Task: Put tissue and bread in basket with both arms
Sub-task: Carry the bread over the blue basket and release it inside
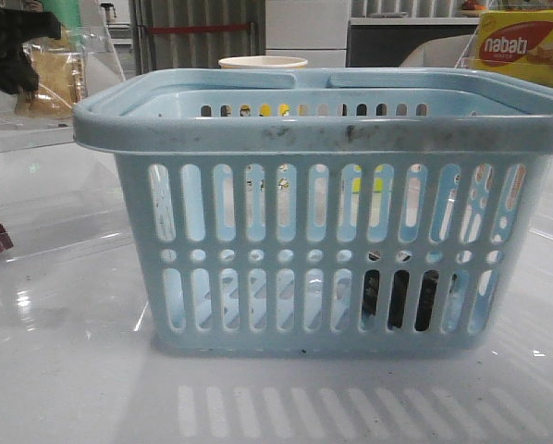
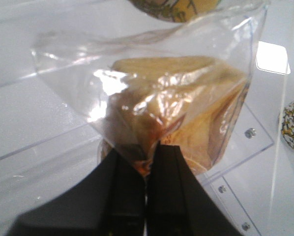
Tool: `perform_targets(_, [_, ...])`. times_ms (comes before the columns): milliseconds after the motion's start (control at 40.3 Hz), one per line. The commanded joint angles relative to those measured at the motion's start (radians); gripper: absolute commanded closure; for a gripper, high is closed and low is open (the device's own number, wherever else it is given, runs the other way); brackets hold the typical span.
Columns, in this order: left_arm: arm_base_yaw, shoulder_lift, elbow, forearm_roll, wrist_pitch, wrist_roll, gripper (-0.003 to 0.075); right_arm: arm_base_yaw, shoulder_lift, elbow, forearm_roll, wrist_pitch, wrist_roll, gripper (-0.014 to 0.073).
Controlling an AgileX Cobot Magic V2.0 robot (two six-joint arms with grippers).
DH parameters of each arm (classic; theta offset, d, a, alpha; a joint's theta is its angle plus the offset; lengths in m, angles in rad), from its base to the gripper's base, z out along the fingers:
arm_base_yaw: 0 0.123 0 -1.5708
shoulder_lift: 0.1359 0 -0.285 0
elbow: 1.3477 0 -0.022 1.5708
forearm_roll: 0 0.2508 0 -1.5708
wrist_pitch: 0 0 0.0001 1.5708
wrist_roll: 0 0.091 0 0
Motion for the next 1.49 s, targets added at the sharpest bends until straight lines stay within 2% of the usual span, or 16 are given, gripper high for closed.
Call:
perform_targets(0, [-0.001, -0.108, -0.04, -0.022, -0.026, -0.005, 0.0627, 0.001, -0.008, -0.027, 0.007, -0.067, -0.008, 0.0024])
perform_targets(174, [-0.016, -0.201, -0.04, -0.028, 0.033, -0.005, 0.0627, 0.001, -0.008, -0.027, 0.007, -0.067, -0.008, 0.0024])
perform_targets(347, [-0.078, -0.3, -0.04, -0.028, 0.08, 0.002, 0.0627, 0.001, -0.008, -0.027, 0.007, -0.067, -0.008, 0.0024])
perform_targets(471, [-0.166, -0.364, -0.04, -0.028, 0.119, 0.033, 0.0627, 0.001, -0.008, -0.027, 0.007, -0.067, -0.008, 0.0024])
perform_targets(719, [-0.41, -0.421, -0.04, -0.026, 0.233, 0.202, 0.0627, 0.001, -0.008, -0.027, 0.007, -0.067, -0.008, 0.0024])
perform_targets(893, [-0.55, -0.413, -0.038, 0.035, 0.265, 0.212, 0.0627, 0.001, -0.008, -0.027, 0.007, -0.067, -0.008, 0.0024])
perform_targets(1166, [-0.625, -0.34, -0.036, 0.049, 0.306, 0.212, 0.0622, 0.001, -0.008, -0.027, 0.007, -0.067, -0.008, 0.0024])
perform_targets(1215, [-0.628, -0.322, -0.036, 0.049, 0.313, 0.212, 0.0587, 0.001, -0.008, -0.027, 0.007, -0.067, -0.008, 0.0024])
perform_targets(1290, [-0.629, -0.304, -0.036, 0.049, 0.318, 0.212, 0.0486, 0.001, -0.008, -0.027, 0.007, -0.067, -0.008, 0.0024])
perform_targets(1364, [-0.629, -0.3, -0.036, 0.045, 0.318, 0.212, 0.0346, 0.001, -0.008, -0.027, 0.007, -0.067, -0.008, 0.0024])
perform_targets(1463, [-0.629, -0.309, -0.036, 0.045, 0.318, 0.212, 0.0241, 0.001, -0.008, -0.027, 0.007, -0.067, -0.008, 0.0024])
